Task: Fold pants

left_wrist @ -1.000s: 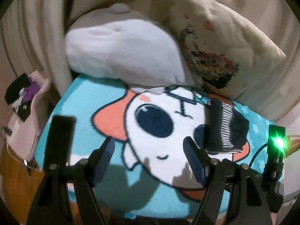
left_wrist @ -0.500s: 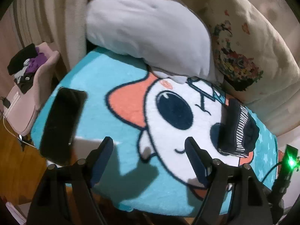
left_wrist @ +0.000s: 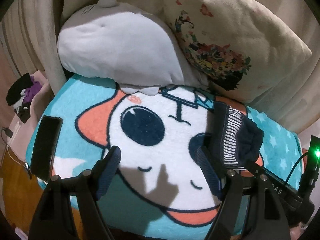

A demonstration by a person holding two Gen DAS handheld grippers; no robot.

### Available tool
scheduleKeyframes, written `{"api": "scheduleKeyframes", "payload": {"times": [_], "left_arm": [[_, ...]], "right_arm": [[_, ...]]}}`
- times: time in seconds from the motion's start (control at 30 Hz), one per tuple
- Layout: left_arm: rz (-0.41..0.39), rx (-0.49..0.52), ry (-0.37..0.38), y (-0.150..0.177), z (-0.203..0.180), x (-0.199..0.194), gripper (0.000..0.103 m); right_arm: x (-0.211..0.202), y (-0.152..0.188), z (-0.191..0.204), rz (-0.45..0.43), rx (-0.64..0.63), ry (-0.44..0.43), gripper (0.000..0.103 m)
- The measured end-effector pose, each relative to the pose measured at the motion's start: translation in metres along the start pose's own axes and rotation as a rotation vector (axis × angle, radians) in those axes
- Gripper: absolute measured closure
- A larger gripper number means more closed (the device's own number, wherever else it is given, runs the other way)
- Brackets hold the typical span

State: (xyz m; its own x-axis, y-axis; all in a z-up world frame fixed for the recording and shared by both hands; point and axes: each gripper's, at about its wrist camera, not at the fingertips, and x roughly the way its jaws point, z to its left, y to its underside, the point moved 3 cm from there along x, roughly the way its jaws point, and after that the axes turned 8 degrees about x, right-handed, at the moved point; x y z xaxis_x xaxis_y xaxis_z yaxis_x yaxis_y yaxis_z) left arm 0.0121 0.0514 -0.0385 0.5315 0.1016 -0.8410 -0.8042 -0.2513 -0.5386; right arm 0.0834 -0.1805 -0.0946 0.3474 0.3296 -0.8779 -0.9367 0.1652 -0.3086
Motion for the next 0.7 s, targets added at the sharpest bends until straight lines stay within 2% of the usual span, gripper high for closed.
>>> {"api": "scheduleKeyframes", "payload": {"times": [0.17, 0.47, 0.7], "left_arm": [[0.01, -0.016, -0.034, 0.003, -0.017, 0.002, 0.025], [0.059, -0.023, -0.06, 0.015, -0.05, 0.014, 0.025], [0.083, -0.076, -0.072, 0.023, -0.051, 0.024, 0.025]], "right_arm": [[0.002, -0.006, -0.014, 0.007, -0.02, -0.029, 0.028], [0.007, -0.018, -0.065, 0.029, 0.029, -0.047, 0.028], [0.002, -0.029, -0.09, 0.01, 0.035, -0.067, 0.028]]}}
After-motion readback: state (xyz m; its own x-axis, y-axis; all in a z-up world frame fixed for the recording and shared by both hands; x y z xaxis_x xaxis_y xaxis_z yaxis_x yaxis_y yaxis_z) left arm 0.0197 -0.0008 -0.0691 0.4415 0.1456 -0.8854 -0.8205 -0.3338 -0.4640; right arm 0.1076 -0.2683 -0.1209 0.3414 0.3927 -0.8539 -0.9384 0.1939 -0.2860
